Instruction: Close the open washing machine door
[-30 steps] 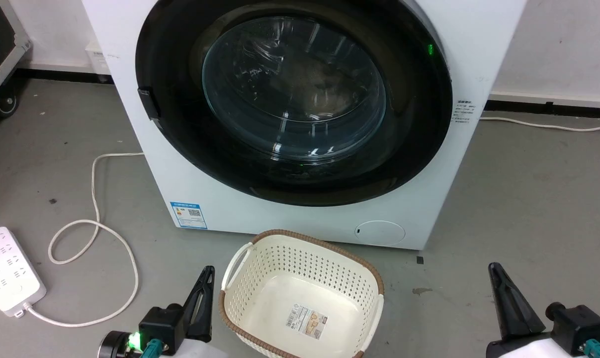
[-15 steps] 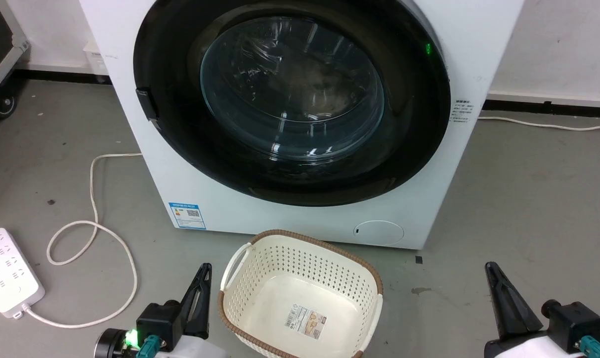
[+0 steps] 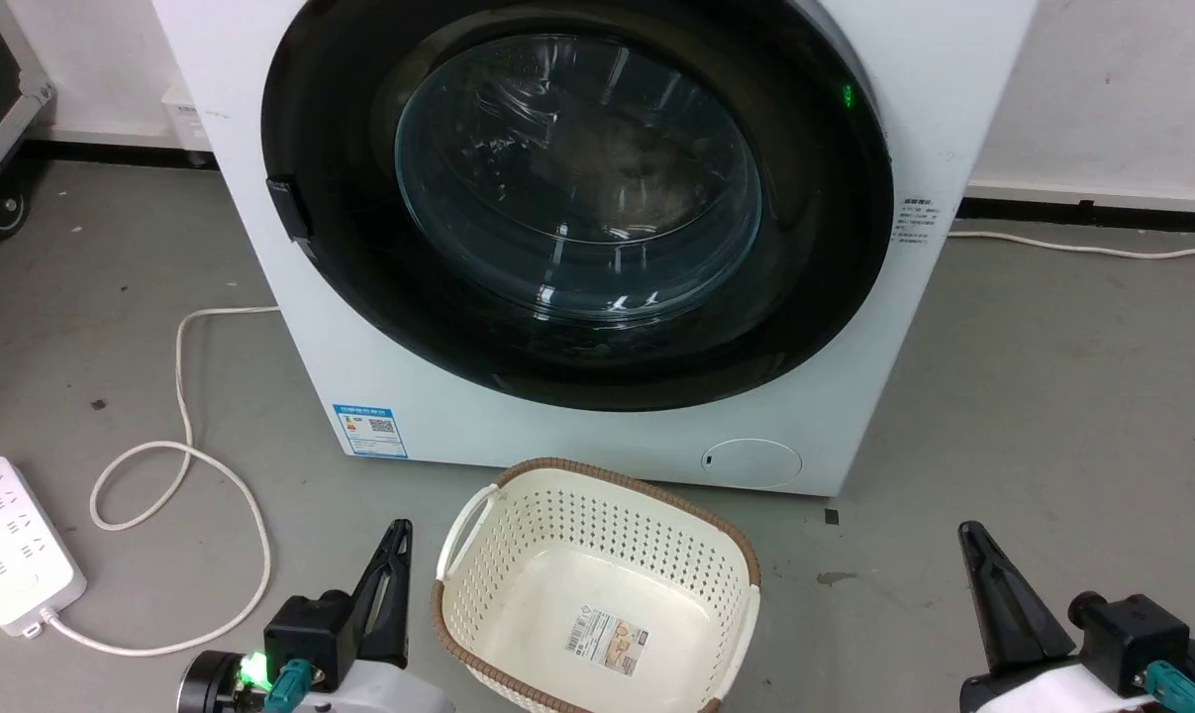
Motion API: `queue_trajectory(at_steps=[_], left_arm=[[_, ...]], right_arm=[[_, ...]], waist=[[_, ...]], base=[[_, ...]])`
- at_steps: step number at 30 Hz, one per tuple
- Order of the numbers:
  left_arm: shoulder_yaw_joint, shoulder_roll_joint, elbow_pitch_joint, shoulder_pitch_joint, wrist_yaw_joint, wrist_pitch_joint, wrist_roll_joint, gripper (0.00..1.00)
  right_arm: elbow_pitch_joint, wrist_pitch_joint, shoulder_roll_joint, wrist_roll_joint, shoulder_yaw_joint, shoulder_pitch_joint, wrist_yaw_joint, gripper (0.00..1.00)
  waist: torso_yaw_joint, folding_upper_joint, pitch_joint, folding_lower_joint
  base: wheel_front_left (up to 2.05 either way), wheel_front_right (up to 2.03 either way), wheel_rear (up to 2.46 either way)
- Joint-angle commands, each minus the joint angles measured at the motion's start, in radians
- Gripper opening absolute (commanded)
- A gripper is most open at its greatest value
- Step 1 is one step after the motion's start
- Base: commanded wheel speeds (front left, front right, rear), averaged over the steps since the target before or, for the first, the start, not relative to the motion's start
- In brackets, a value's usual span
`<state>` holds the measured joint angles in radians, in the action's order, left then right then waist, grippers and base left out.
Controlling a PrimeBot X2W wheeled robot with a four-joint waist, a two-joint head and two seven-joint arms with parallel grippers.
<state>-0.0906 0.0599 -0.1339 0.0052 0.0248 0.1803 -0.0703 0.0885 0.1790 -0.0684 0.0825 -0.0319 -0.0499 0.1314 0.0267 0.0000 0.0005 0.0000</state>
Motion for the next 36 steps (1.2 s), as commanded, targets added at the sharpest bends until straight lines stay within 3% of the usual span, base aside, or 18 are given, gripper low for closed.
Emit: queue_trajectory(at_steps=[1,36], left_arm=[[0.004,-0.001,0.008,-0.002,-0.004,-0.007,0.008,0.00],[0.039,-0.004,0.058,-0.003,-0.013,-0.076,0.033,0.00]], right_arm=[[-0.009,-0.005,0.005,-0.006,0.001,0.014,0.000,0.00],[-0.041,-0.074,0.010,-0.037,0.014,0.028,0.000,0.00]], waist=[[0.000,0.0000,0.000,0.0000],[-0.011,0.0000,0.000,0.0000]], base=[[0.00,0.00,0.00],[0.00,0.00,0.00]])
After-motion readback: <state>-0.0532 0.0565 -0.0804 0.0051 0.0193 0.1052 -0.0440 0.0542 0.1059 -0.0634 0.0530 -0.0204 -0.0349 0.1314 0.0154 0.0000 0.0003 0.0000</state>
